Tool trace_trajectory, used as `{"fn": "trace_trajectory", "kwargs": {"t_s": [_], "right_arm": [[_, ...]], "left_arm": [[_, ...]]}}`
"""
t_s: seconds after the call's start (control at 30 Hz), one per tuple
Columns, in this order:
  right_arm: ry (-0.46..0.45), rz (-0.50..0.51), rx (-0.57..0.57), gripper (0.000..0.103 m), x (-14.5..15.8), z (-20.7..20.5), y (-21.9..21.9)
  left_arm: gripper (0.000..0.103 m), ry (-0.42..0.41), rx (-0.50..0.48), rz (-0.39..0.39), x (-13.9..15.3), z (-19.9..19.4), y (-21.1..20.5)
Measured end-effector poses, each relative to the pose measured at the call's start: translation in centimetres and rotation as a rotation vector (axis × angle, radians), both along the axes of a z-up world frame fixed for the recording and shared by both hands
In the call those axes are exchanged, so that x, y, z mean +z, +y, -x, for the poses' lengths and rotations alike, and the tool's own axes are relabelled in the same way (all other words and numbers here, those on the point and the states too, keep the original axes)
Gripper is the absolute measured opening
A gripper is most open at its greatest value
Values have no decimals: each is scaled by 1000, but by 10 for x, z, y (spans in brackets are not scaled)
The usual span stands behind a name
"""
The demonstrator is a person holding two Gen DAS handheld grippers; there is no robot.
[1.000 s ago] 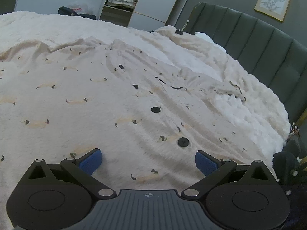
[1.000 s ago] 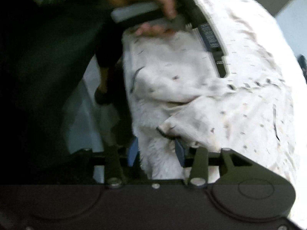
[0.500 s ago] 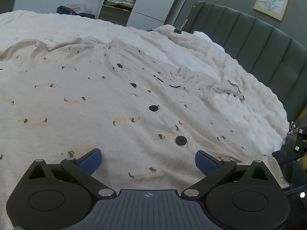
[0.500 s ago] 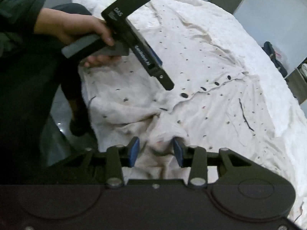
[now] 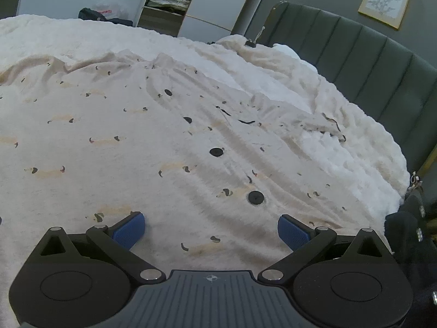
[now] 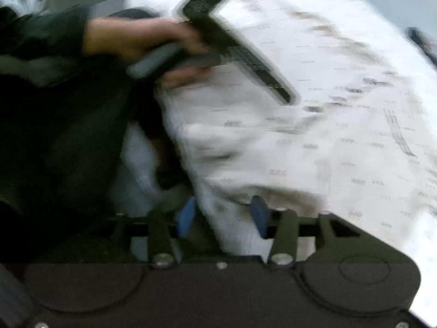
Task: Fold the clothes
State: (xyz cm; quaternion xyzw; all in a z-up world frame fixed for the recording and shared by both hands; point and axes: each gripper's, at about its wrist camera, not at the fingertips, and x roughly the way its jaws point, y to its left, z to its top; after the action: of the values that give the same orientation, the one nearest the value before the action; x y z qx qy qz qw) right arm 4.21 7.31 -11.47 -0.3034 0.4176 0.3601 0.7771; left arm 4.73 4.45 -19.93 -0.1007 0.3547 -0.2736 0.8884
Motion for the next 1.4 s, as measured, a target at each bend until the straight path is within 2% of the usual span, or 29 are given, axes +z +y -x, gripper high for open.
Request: {"fn": "trace_trajectory", "kwargs": {"t_s": [0.1, 0.17, 0.3, 0.43, 0.53, 0.7, 0.77, 0.83, 0.9, 0.93, 0.97, 1.03, 1.1, 1.2, 1.23, 1.3, 1.33, 1.4], "right_arm": [[22, 147, -10, 48, -11, 0, -18], [67, 202, -44, 40, -18, 2, -35], [61, 223, -72, 35, -27, 7, -46], [-19, 314, -91, 35, -41, 9, -48], [-82, 367, -109, 39, -46, 7, -49], [-54, 332, -120, 38, -46, 5, -49], [-78, 332, -104, 40, -42, 7, -46], [-109, 266, -87, 42, -32, 7, -38], [-132, 221, -59, 48, -27, 9, -30], [-145, 206, -33, 56, -28, 11, -25], [-176, 193, 35, 61, -31, 17, -10], [-201, 208, 91, 61, -38, 18, 1], [-264, 234, 155, 61, -51, 19, 20], [-352, 218, 176, 61, -54, 19, 33], [-358, 193, 185, 59, -53, 18, 36], [-306, 126, 196, 35, -45, 17, 40], [-278, 111, 192, 16, -42, 16, 40], [-236, 77, 192, 13, -35, 16, 42]], "left_arm": [[103, 1, -4, -3, 0, 0, 0], [103, -2, -8, -7, 0, 1, -1], [103, -3, -13, -15, -1, 1, -6], [103, -5, -20, -24, -2, 3, -7], [103, -6, -23, -29, -3, 3, -7], [103, -7, -27, -30, -4, 2, -9], [103, -5, -24, -25, -5, 2, -9], [103, -5, -23, -24, -5, 3, -8], [103, -5, -23, -25, -6, 3, -8], [103, -5, -22, -27, -6, 3, -9], [103, -5, -22, -29, -6, 3, -9], [103, -6, -22, -32, -7, 3, -9], [103, -9, -26, -35, -7, 4, -10], [103, -11, -31, -37, -7, 3, -9], [103, -10, -32, -37, -6, 3, -9], [103, -9, -31, -36, -6, 2, -9], [103, -9, -31, -35, -7, 2, -9], [103, -9, -32, -35, -6, 2, -9]]}}
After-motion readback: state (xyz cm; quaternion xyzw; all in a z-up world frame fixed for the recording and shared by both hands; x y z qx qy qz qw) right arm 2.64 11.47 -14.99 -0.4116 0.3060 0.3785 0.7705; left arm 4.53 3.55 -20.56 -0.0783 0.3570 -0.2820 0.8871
